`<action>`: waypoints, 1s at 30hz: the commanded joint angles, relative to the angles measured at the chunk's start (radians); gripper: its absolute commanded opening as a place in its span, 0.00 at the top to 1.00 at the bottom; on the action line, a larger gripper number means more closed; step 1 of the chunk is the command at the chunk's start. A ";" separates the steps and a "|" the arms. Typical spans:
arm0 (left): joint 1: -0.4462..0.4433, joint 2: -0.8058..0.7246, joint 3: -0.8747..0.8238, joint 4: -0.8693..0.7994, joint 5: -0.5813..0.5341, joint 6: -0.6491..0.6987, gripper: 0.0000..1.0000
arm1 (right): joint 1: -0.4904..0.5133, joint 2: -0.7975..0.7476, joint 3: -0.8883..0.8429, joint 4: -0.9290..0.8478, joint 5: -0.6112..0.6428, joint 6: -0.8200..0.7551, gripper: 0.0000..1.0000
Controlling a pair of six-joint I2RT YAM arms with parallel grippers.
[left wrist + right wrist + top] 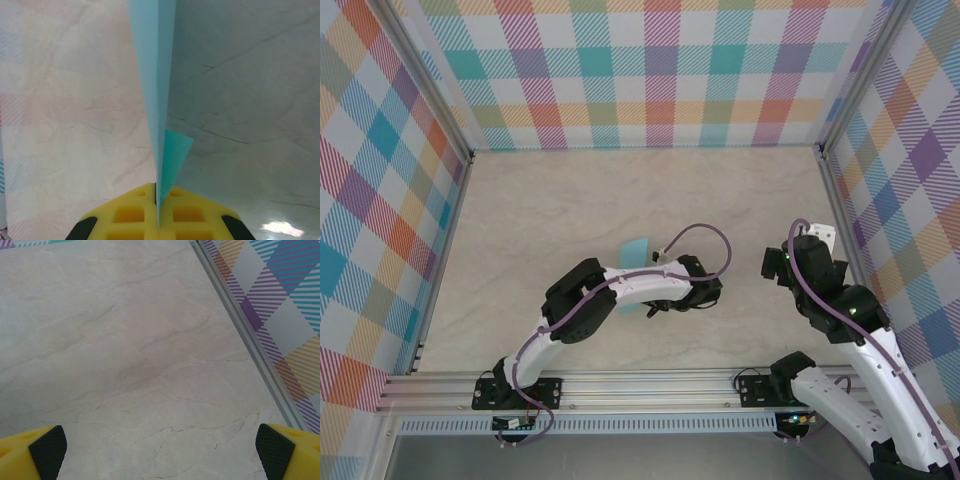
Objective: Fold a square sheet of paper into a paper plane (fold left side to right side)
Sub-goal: Turn over the paper at the center of the table.
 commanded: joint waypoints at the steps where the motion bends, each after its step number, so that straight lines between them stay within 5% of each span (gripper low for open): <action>1: -0.011 0.046 0.048 0.045 0.098 0.072 0.95 | -0.005 -0.013 0.021 -0.029 0.021 -0.006 0.00; 9: 0.011 -0.001 0.072 0.185 0.282 0.190 0.66 | -0.005 -0.009 0.058 -0.065 0.021 -0.007 0.00; 16: 0.100 -0.245 -0.104 0.475 0.507 0.263 0.32 | -0.005 -0.012 0.109 -0.074 -0.012 -0.005 0.00; 24: 0.310 -0.599 -0.449 0.796 0.732 0.275 0.16 | -0.005 0.038 0.051 0.126 -0.433 -0.034 0.00; 30: 0.528 -0.738 -0.738 1.058 0.970 0.263 0.14 | -0.001 0.212 -0.028 0.351 -0.804 0.022 0.00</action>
